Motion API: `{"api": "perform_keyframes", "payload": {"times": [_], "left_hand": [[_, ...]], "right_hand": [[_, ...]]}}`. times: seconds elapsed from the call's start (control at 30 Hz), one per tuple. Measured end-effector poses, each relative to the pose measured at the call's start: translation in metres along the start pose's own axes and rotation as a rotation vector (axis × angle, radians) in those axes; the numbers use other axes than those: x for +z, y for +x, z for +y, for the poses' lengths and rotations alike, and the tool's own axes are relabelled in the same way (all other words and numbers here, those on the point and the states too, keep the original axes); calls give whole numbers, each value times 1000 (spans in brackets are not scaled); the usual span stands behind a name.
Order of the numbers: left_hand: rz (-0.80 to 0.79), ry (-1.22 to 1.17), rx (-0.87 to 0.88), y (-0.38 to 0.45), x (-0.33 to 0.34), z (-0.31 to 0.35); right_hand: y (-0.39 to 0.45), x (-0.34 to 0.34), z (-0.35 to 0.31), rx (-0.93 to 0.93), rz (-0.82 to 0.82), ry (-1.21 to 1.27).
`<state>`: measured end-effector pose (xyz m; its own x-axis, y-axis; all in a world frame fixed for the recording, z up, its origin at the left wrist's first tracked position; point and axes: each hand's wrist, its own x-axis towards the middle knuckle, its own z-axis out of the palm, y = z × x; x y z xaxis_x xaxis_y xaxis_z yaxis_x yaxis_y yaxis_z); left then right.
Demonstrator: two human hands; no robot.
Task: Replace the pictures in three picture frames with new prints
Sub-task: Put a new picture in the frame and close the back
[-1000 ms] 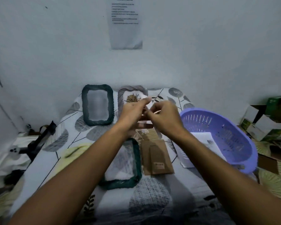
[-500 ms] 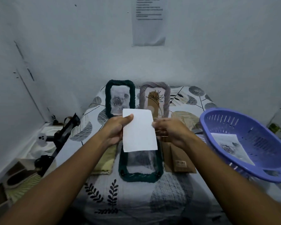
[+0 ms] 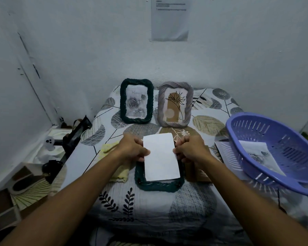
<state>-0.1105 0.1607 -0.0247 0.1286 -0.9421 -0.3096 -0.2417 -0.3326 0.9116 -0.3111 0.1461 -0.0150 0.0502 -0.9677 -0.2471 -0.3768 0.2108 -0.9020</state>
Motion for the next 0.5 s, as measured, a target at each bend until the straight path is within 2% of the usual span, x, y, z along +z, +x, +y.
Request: {"api": "perform_keyframes", "payload": {"times": [0.3, 0.5], "left_hand": [[142, 195, 82, 2, 0, -5], [151, 373, 167, 1, 2, -9]], "right_hand": [[2, 8, 6, -26, -18, -162], [3, 13, 10, -92, 15, -303]]}}
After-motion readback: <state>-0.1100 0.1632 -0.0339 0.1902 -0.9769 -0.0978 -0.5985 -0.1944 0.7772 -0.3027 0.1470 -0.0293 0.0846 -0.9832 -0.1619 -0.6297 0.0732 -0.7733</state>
